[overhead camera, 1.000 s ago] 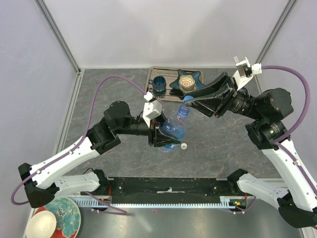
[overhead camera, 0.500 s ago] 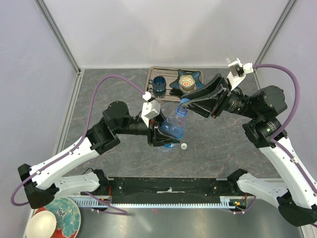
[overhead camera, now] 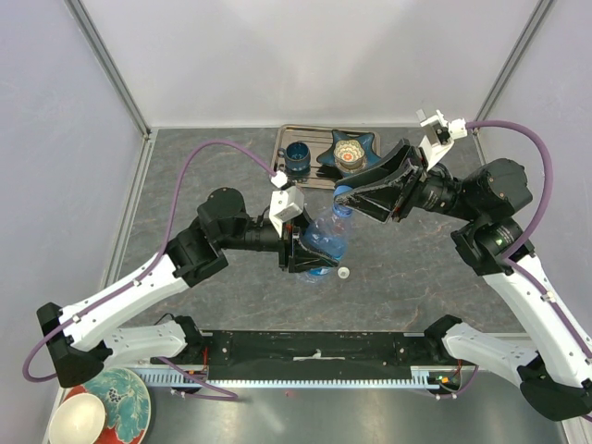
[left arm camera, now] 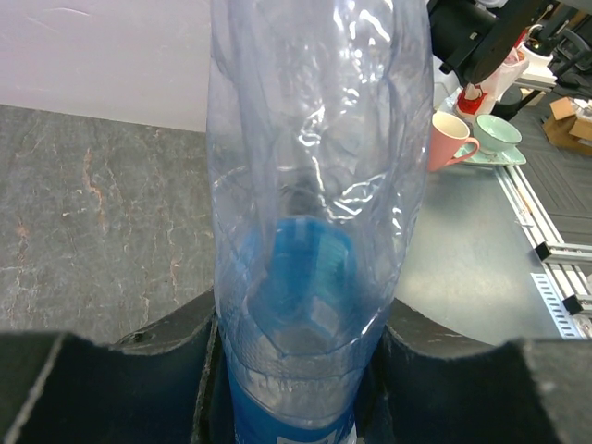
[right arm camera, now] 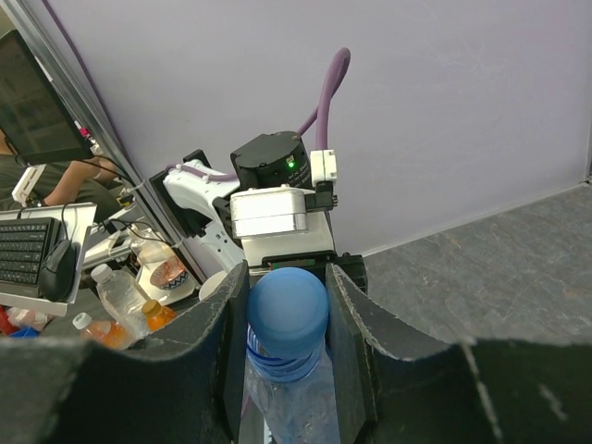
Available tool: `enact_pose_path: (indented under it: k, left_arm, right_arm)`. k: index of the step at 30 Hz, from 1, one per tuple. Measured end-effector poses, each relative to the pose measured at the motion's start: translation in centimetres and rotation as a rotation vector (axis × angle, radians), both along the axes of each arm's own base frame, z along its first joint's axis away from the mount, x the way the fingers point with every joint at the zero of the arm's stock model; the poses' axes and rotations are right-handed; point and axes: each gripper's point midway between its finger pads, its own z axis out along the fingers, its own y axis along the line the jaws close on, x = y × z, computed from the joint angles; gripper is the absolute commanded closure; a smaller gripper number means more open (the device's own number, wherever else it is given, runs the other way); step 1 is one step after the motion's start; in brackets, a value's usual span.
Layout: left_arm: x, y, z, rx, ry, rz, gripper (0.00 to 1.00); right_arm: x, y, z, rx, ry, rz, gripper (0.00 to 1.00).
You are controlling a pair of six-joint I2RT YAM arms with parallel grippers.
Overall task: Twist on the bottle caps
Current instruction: Screw the bottle cap onto the plastic bottle.
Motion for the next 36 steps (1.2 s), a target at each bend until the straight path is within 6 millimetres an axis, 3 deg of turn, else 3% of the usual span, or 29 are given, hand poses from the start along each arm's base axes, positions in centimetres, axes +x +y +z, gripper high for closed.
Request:
enact_pose_path:
  k: [16,36]
  left_arm:
    - [0.6,0.4,-1.2,0.011,0.016,0.020,0.82]
    - [0.1,1.0,-0.7,-0.012,-0.002,0.016,0.82]
  right_arm:
    - [-0.2,0.0,-1.3,-0.047,0.013,0.008,1.00]
    - [-1.3,0.4,-0.6,-0.019,0.033,0.090,1.00]
